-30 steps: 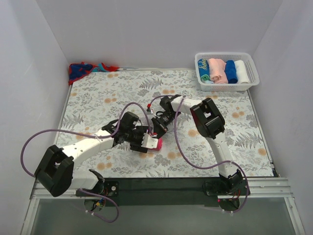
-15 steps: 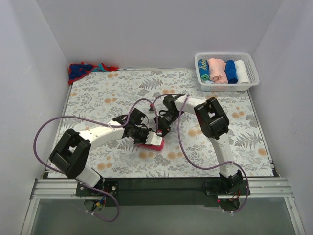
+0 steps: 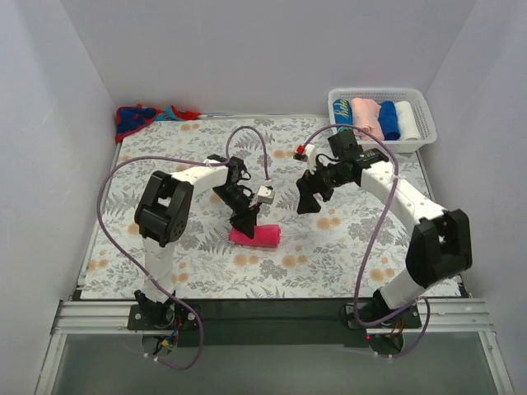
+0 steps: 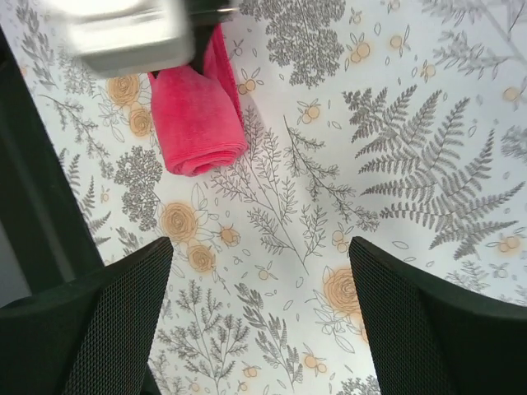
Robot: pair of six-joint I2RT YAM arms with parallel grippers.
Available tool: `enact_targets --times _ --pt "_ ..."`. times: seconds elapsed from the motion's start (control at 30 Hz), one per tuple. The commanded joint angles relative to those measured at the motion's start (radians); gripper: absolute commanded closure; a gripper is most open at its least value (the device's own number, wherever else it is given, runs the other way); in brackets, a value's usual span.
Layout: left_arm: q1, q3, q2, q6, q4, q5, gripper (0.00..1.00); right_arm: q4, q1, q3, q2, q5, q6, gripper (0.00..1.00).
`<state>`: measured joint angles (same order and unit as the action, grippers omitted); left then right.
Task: Roll the towels
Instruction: Roll the towel
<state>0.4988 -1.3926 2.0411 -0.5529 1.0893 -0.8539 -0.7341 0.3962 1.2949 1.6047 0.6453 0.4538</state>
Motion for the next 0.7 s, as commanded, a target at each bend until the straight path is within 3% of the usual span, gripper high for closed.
enact_targets --times 0.0,0.13,0.33,0.43,0.67 --pt "-0.003 -0.076 0.195 -0.042 0.256 -0.059 0.94 0.13 0.102 -0.081 -0.11 -0.151 -0.009 0.22" --pt "-0.023 -0.147 0.318 -0.045 0.302 -0.05 0.94 0.194 0.313 -0.146 -0.132 -0.324 0.022 0.22" --pt "-0.031 -0.169 0.361 -0.035 0.304 -0.043 0.94 0.35 0.51 -0.184 -0.051 -0.498 0.049 0.18" --pt "-0.031 -0.171 0.372 -0.035 0.302 -0.039 0.94 0.419 0.558 -0.215 -0.017 -0.518 0.054 0.11" --pt "-0.034 -0.169 0.384 -0.041 0.304 -0.05 0.94 0.519 0.621 -0.287 0.03 -0.536 0.097 0.16"
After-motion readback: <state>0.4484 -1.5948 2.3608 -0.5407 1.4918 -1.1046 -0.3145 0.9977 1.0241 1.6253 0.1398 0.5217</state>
